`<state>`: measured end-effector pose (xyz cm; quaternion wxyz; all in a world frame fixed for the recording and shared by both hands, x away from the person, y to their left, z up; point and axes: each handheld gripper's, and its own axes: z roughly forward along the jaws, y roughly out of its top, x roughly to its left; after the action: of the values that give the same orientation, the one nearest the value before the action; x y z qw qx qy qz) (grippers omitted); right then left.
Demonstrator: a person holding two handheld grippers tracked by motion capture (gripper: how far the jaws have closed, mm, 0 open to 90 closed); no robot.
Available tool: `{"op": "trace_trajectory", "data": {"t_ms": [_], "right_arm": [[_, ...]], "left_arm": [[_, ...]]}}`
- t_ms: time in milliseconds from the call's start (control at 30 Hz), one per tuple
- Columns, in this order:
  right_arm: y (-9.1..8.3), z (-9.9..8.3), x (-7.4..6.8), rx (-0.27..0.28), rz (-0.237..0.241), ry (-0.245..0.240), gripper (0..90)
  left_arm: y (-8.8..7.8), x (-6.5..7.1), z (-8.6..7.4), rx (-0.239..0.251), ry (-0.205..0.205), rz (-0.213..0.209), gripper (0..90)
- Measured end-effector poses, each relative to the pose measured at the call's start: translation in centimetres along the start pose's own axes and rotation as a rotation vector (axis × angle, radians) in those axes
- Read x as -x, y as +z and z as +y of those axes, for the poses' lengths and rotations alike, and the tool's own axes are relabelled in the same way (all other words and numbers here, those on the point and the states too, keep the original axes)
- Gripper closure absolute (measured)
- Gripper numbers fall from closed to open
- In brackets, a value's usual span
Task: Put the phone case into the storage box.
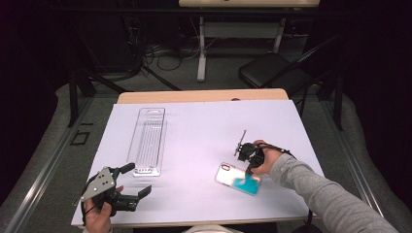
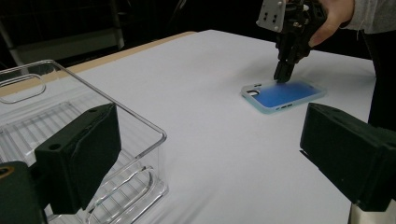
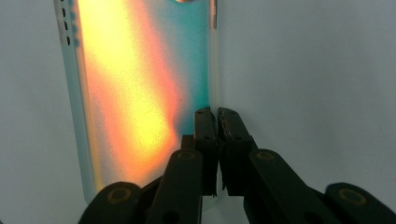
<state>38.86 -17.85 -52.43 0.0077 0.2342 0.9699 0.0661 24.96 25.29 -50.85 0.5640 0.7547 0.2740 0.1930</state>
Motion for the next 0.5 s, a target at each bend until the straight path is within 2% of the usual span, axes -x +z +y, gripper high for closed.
{"op": "trace_trajectory", "data": {"t_ms": [500], "right_arm": [[-0.03, -0.06, -0.01, 0.002, 0.004, -0.002, 87.6]], "left_arm": [[0.06, 0.02, -0.04, 0.002, 0.000, -0.002, 5.4]]}}
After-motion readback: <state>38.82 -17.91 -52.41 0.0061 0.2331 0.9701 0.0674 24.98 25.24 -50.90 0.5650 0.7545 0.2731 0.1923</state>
